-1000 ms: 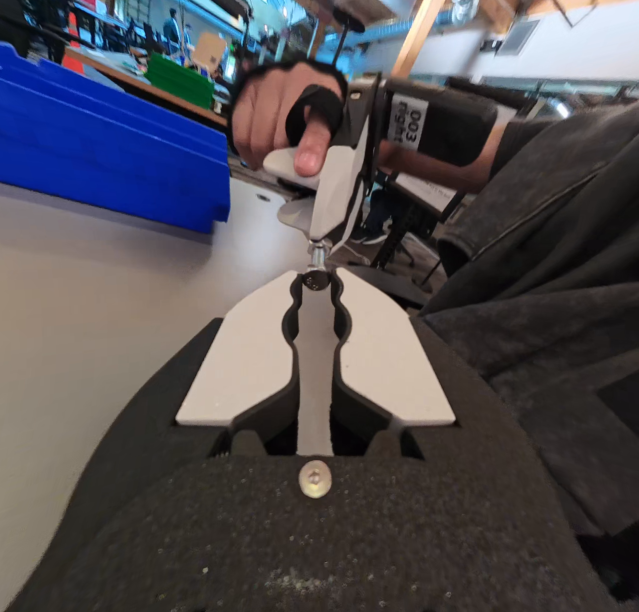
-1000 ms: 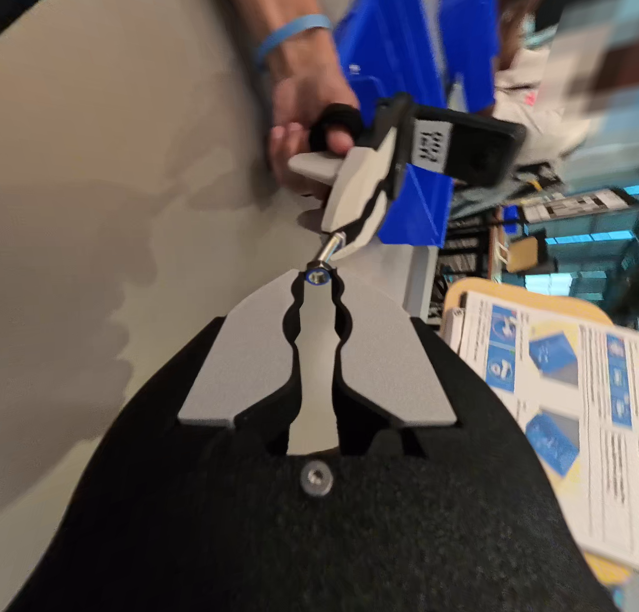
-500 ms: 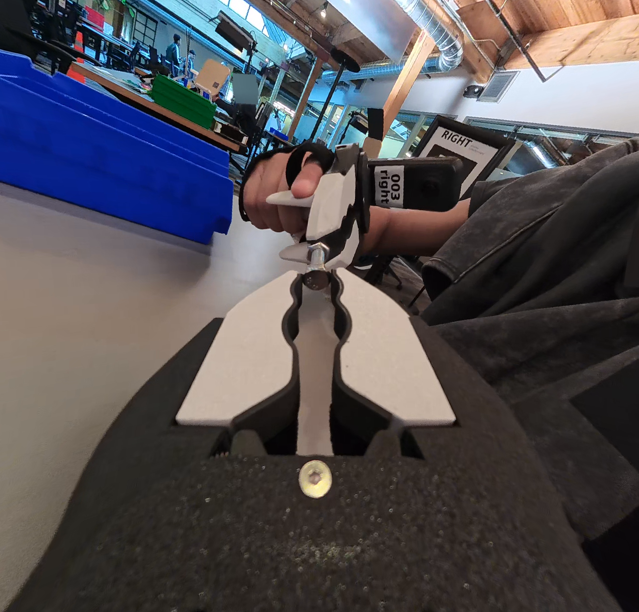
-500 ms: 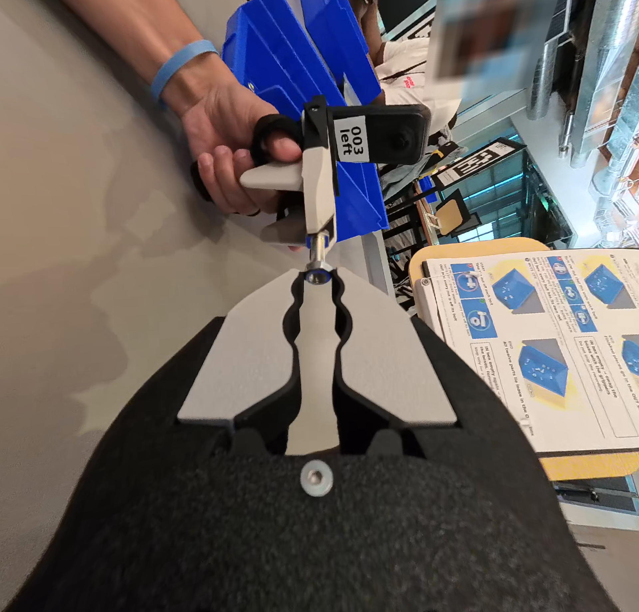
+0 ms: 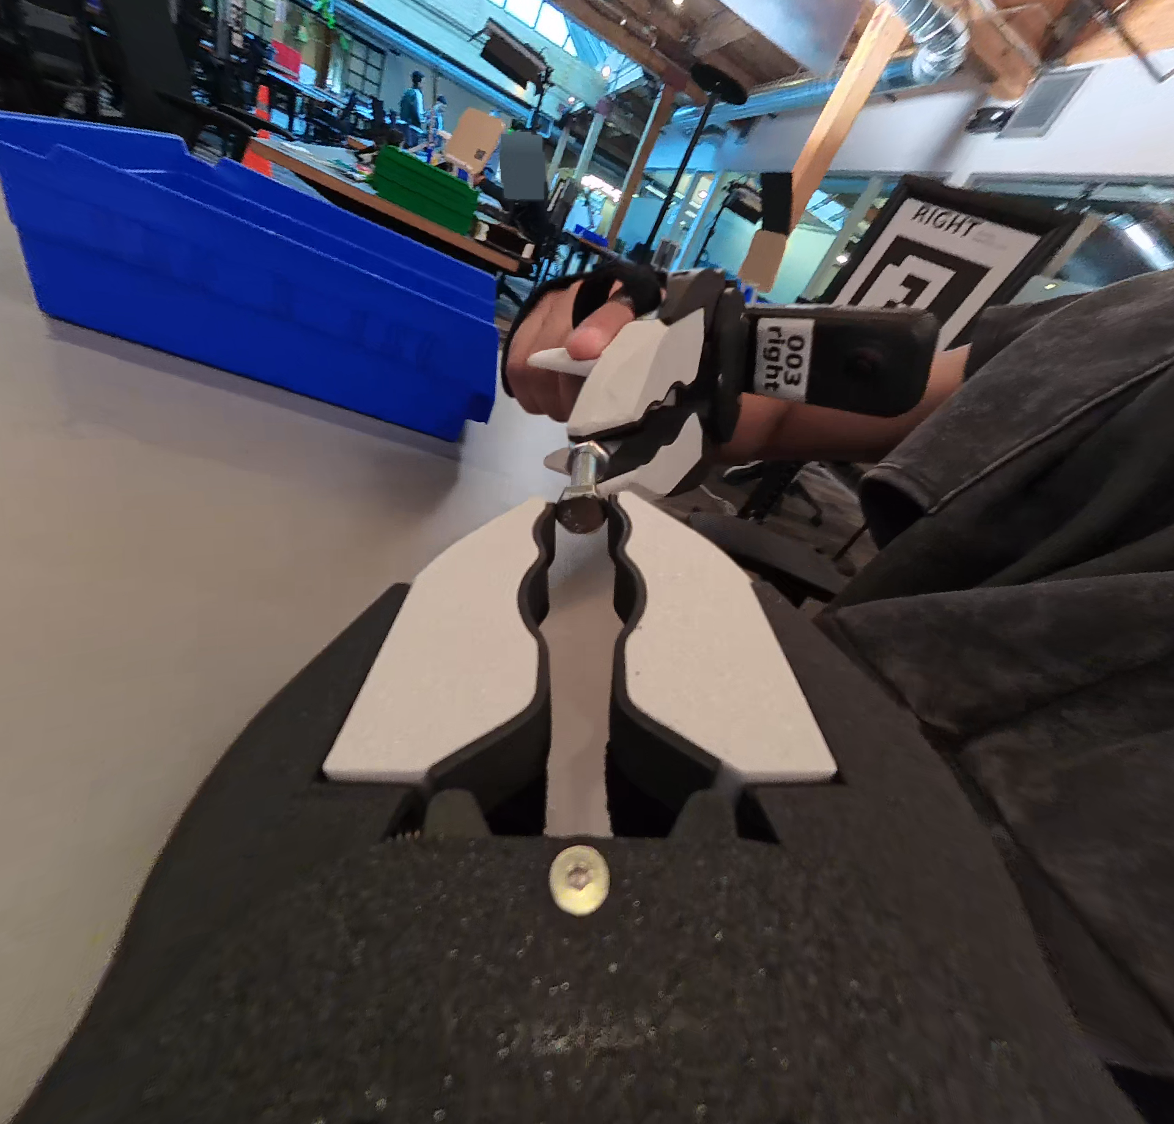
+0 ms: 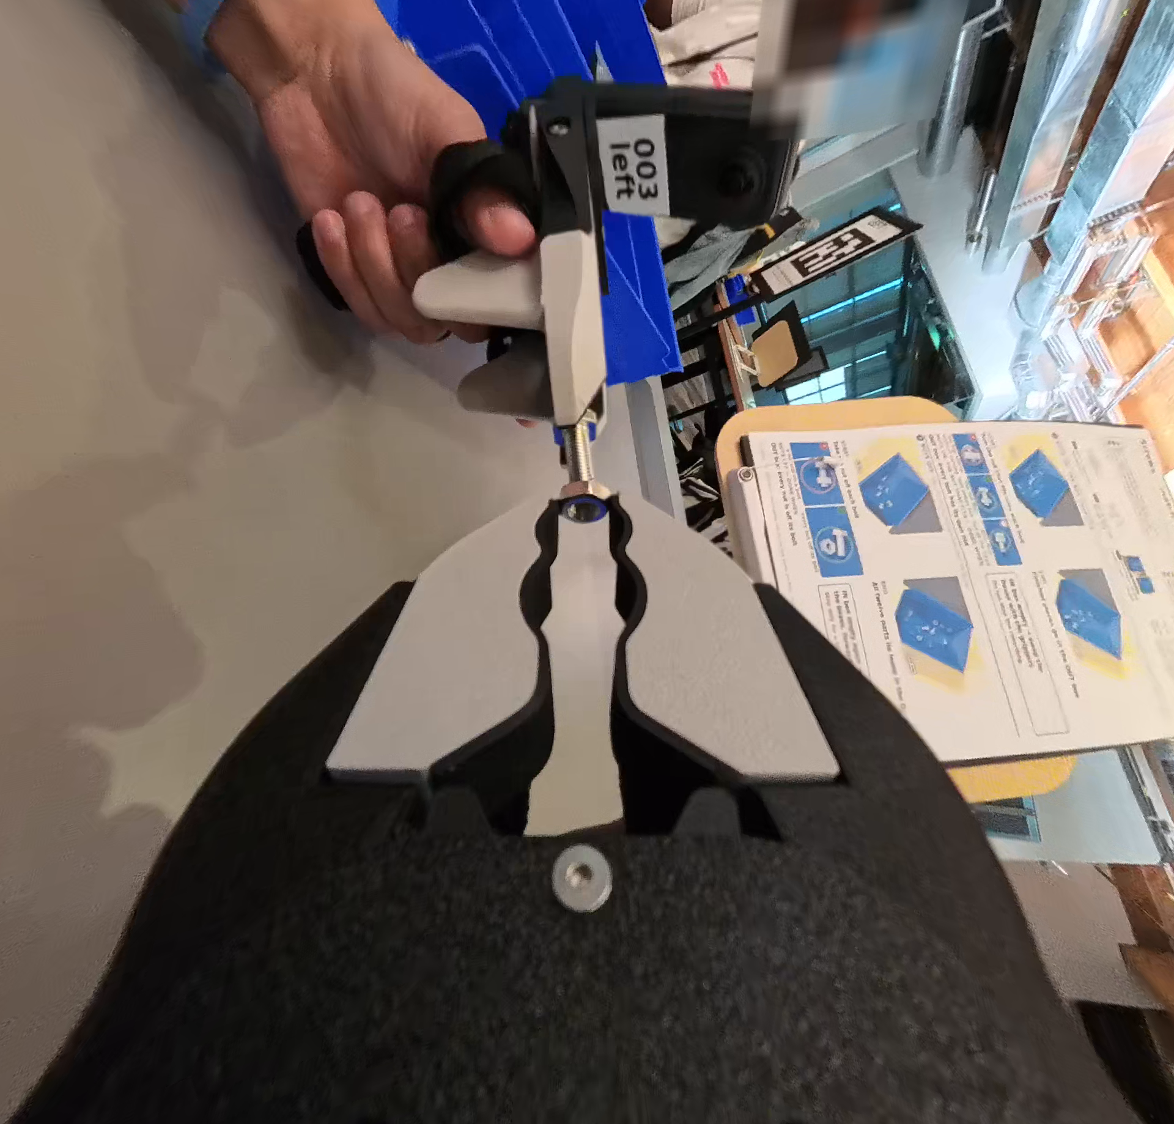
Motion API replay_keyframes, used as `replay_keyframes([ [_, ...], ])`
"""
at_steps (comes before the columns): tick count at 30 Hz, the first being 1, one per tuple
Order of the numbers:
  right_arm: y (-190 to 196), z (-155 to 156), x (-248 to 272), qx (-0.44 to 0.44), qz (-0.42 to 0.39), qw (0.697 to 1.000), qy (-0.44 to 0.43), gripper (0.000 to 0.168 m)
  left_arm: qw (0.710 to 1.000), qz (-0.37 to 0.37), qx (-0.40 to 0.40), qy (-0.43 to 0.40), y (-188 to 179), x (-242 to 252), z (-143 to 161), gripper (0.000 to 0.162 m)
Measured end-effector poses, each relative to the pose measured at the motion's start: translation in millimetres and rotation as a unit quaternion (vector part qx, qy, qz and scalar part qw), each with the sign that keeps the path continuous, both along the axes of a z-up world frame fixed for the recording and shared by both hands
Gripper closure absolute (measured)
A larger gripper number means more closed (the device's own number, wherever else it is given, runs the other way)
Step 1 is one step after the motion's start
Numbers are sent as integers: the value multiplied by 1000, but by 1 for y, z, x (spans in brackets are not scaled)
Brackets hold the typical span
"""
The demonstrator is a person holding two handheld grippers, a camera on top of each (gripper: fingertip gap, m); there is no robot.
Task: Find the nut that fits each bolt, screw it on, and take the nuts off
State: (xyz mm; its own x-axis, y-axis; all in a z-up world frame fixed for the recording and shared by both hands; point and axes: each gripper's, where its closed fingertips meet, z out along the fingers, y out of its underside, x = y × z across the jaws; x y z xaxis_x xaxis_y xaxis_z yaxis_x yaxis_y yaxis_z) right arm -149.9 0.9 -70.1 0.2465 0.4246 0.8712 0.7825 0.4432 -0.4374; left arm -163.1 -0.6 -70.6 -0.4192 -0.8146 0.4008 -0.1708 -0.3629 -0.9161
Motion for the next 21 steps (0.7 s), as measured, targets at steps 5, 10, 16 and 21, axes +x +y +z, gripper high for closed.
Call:
replay_keyframes([
  [5,1,-11,3,-47,-13,999,5,153,999,22,40,18,2,3,-8,147],
  [10,-4,-18,4,-186,-5,979,85,154,998,22,60,27,-1,5,-13,147],
  [16,-15,-1,-3,-208,49,960,180,154,1000,-24,-11,-11,-8,0,3,147],
  [21,-27,23,-15,-83,86,983,143,154,988,-102,-96,-60,-20,-11,24,147],
])
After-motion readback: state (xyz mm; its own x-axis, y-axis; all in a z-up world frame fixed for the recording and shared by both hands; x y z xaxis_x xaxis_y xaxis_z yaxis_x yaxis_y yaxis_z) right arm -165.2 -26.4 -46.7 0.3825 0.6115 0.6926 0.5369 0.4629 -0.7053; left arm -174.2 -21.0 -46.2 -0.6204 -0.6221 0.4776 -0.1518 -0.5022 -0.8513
